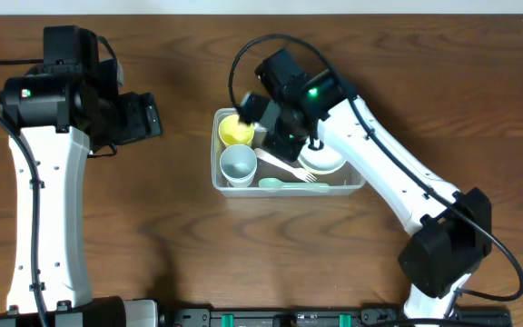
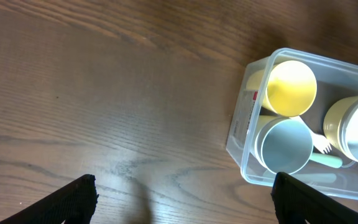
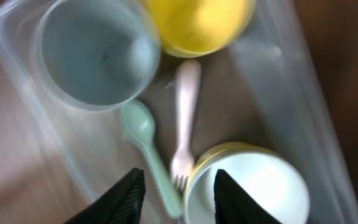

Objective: Pack container

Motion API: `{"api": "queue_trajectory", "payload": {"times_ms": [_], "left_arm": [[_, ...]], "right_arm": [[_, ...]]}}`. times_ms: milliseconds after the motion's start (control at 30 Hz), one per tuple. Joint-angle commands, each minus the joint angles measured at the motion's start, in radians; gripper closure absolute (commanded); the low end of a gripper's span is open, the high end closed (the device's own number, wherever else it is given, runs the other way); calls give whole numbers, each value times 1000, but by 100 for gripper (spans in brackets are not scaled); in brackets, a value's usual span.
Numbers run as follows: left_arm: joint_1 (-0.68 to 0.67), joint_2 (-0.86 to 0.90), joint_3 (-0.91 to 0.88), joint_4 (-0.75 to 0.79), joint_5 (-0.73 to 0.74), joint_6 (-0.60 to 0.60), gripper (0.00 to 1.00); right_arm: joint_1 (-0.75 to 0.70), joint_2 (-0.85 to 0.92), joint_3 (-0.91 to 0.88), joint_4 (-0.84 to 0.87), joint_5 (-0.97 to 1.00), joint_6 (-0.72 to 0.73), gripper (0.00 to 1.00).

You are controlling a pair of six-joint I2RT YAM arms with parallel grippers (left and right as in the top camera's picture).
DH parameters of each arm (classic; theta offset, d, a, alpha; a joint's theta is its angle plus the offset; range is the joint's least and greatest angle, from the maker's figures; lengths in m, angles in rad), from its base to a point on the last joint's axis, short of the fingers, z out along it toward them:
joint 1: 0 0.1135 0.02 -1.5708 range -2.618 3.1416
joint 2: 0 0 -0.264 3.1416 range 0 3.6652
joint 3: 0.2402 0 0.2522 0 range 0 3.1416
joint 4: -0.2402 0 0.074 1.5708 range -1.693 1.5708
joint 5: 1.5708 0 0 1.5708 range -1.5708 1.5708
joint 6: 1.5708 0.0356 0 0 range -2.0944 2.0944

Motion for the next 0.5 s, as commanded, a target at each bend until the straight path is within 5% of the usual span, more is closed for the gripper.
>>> {"api": "queue_trajectory", "payload": {"times_ms": [0,267,333,367,467], "left_arm": [[-32,5,-8,15,-11,55,9],[-171,14,-8,185,-63,98,2],[-204,33,-8,217,-64,124,2],[-219,48,-8,231,-64,131,2],[-244,95,-8,257,-64,131,2]], "right_arm": [[-90,-69,-2,53,61,190,60],[-380,-130,-2,148,60,428,54],[-445,-128,-2,148,60,457,30],[-482,-126,-2,150,60,462,1],[-559,-124,-2,150,60,462,1]]}}
